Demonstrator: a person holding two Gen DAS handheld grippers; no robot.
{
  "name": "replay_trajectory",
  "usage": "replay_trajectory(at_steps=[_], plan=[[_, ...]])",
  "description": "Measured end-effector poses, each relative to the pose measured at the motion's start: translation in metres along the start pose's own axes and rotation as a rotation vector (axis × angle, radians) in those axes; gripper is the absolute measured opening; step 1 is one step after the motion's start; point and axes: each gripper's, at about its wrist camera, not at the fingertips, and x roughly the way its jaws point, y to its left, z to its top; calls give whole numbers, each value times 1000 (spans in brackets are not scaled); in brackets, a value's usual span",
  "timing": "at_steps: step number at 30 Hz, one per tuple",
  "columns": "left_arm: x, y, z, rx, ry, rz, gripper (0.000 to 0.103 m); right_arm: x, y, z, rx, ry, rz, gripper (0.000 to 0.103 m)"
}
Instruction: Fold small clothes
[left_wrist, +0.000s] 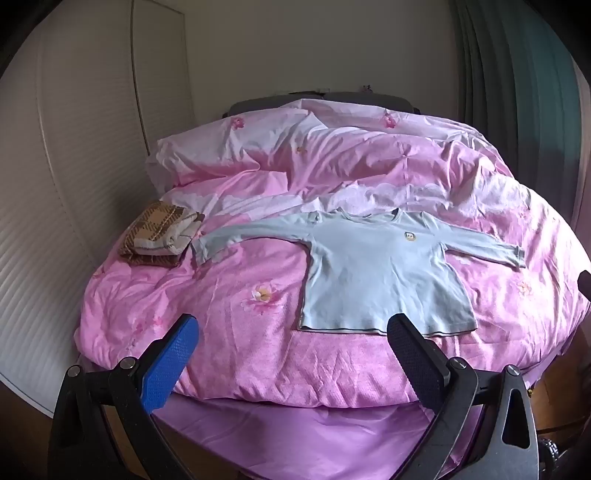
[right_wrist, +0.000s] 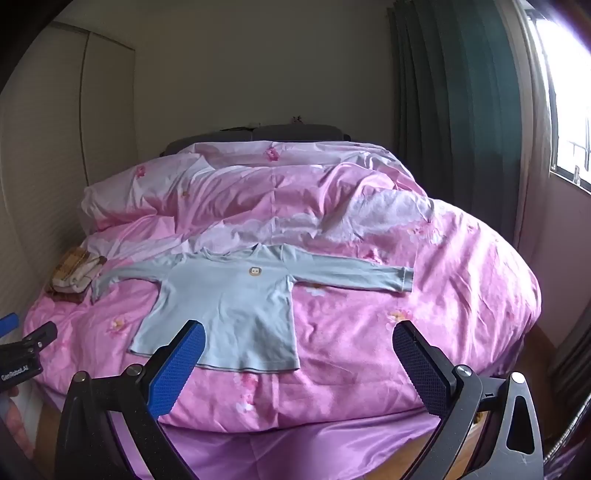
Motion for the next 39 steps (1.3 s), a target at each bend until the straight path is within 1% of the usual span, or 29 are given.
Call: replay_trajectory(at_steps=[10, 11, 17, 18, 24, 32, 39], plan=[[3, -3, 1, 6, 4, -7, 103, 4, -3, -4, 4, 15, -1, 102], [3, -2, -4, -16, -3, -17, 103, 4, -3, -4, 4, 16, 0, 102], [7, -10, -4, -20, -1, -17, 103, 5, -3, -3, 12, 12, -8, 102], [4, -5, -4, -13, -2, -18, 103, 5, -3, -3, 11, 12, -9, 102], [4, -3, -3, 1, 4, -12, 103, 5, -5, -3, 12, 12, -7, 102], [4, -3, -2, -15, 4, -27, 103, 5, -5, -4, 12, 10, -7, 102], [2, -6, -3, 6, 26, -11, 103, 5, -5, -4, 12, 11, -4, 102]])
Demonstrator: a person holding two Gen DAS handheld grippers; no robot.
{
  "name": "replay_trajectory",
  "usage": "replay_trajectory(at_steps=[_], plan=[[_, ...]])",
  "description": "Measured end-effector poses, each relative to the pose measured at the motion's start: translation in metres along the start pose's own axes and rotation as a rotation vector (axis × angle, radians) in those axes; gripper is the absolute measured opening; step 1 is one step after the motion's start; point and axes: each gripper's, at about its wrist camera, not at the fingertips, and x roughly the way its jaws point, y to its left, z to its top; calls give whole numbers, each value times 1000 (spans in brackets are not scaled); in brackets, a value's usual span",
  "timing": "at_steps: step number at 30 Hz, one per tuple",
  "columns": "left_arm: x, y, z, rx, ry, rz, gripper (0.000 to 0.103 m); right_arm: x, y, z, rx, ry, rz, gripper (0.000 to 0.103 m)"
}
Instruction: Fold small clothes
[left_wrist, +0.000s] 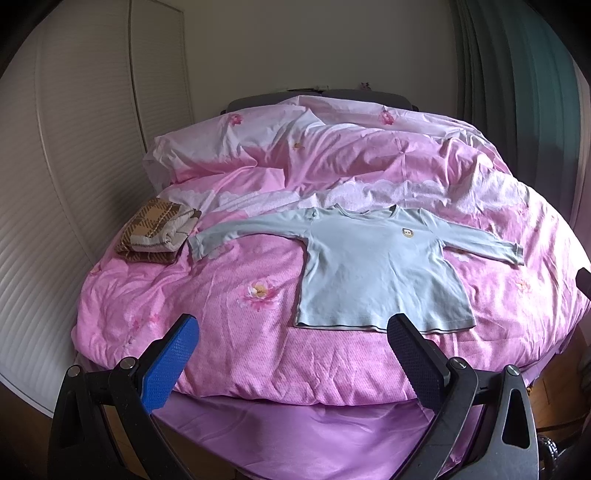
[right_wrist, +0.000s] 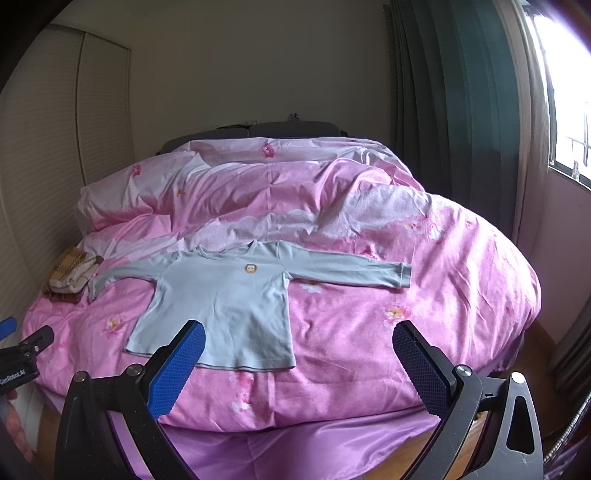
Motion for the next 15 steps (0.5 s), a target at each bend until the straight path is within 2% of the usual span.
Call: replay_trajectory(at_steps=[4, 9, 15], plan=[[0, 0, 0, -14, 7, -11, 103, 0, 0, 0, -1, 2, 0, 102], [-1, 2, -1, -27, -80, -13, 103, 1, -1, 1, 0, 2, 1, 102], [0, 2, 0, -26, -23, -19, 103, 2, -2, 1, 1, 4, -2, 102]])
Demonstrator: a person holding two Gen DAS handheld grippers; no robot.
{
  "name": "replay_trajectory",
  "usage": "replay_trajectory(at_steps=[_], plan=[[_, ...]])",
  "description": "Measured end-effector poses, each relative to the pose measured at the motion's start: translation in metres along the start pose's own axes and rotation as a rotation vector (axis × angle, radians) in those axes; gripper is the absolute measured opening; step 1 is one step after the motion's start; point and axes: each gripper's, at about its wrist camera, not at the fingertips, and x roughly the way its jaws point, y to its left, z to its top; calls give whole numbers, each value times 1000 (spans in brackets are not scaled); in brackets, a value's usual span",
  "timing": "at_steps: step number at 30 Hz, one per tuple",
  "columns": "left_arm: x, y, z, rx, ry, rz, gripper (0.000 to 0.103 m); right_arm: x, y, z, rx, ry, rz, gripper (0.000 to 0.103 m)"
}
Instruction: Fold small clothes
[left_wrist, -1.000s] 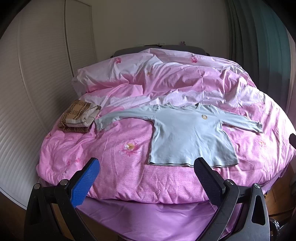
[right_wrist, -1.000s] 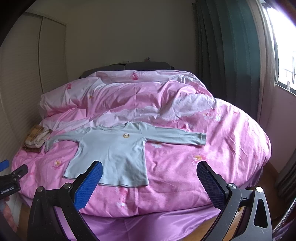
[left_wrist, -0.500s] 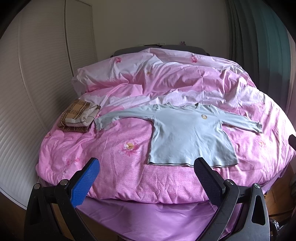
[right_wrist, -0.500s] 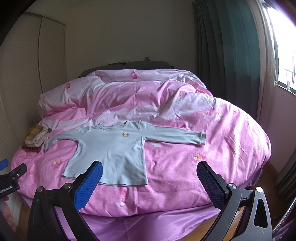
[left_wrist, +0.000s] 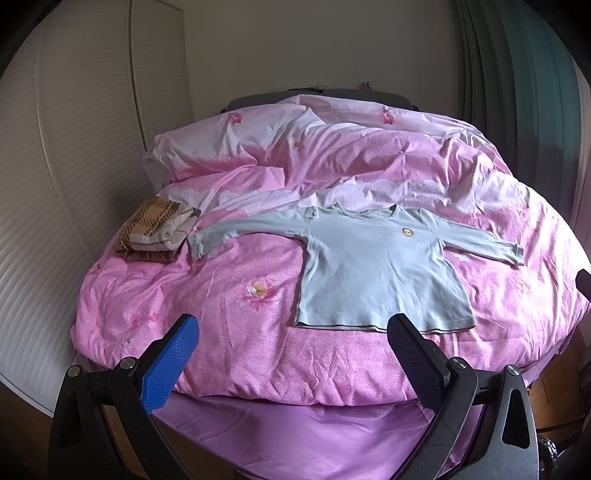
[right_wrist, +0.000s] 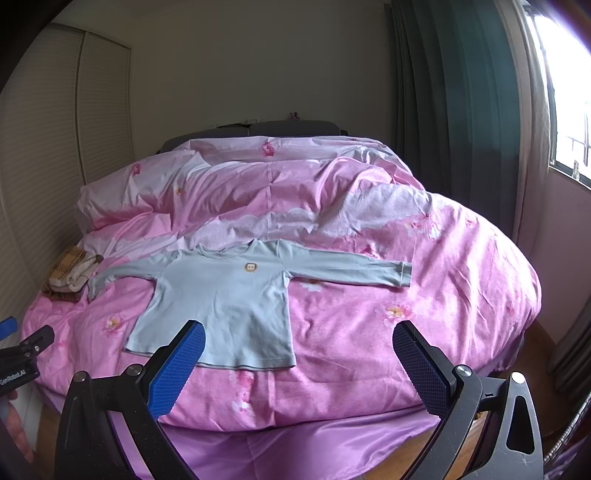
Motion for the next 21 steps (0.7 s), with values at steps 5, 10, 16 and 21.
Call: replay_trajectory(at_steps=[5, 10, 16, 21], plan=[[1, -4, 5, -20, -4, -22, 103, 3, -4, 1, 7, -5, 4, 102], [5, -26, 23, 3, -69, -31, 103, 13, -25, 9, 58, -32, -16, 102], [25, -62, 60, -31, -109, -97, 103, 33, -61, 28, 133, -72, -68, 102], [51, -108, 86, -28, -144, -129, 103, 64, -100, 40, 202, -77, -97, 102]])
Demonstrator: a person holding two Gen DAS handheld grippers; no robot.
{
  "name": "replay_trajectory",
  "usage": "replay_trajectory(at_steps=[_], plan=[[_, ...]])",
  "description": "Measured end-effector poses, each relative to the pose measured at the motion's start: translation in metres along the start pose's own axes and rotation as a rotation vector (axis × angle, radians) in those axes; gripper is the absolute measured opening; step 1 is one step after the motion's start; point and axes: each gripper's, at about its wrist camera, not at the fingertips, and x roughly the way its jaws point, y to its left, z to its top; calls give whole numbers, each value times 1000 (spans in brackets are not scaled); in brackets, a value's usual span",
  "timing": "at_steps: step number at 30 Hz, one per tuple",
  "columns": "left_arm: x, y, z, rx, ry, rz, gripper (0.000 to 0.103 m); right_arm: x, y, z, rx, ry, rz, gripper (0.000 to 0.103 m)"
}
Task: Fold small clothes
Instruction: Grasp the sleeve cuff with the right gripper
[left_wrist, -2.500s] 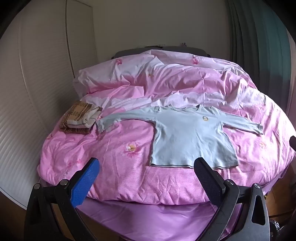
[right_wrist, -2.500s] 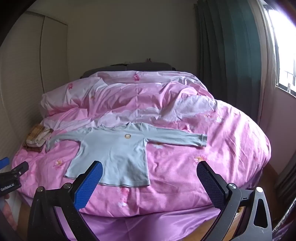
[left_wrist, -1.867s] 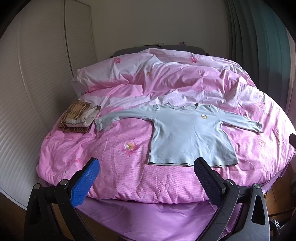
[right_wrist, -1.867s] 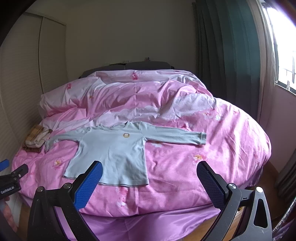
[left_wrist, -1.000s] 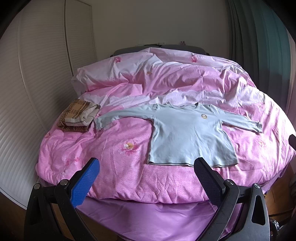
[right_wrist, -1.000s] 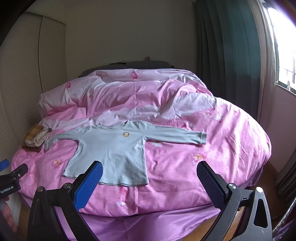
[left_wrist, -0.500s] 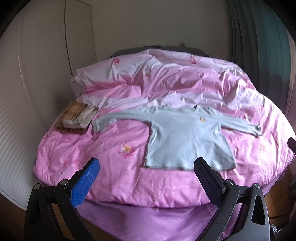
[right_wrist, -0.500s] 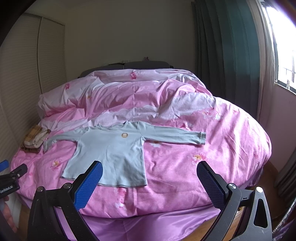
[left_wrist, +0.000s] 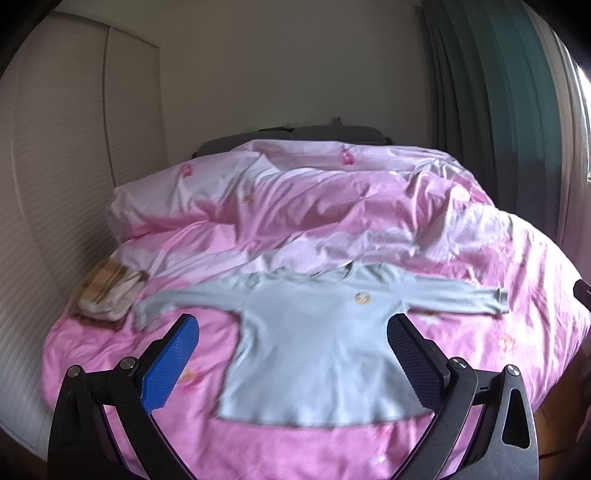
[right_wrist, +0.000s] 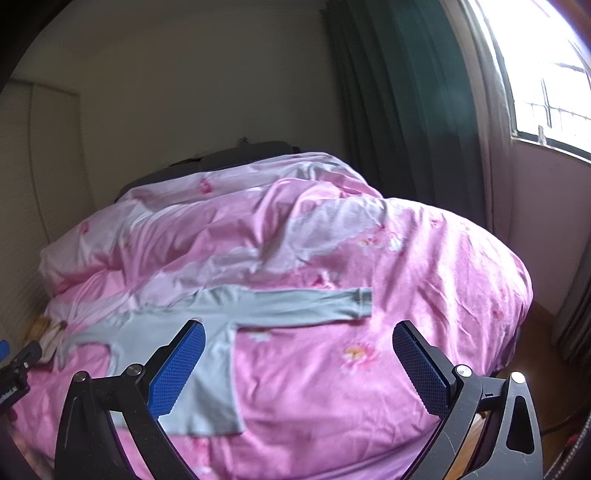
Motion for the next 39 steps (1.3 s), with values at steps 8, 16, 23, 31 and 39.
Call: replay_trajectory(at_steps=[8, 16, 23, 31, 39], plan=[[66, -69, 12, 22, -42, 6, 103, 73, -49, 17, 2, -31, -27, 90], [142, -149, 5, 24, -31, 19, 103, 171, -99, 17, -7, 50, 20, 59], [199, -189, 1, -6, 18, 44, 103, 263, -135, 10, 18, 148, 120, 47], [242, -213, -5, 17, 50, 75, 103, 333, -163, -6, 35, 246, 155, 45], [255, -217, -12, 38, 70, 89, 103, 365, -169, -13, 75, 318, 290, 35]])
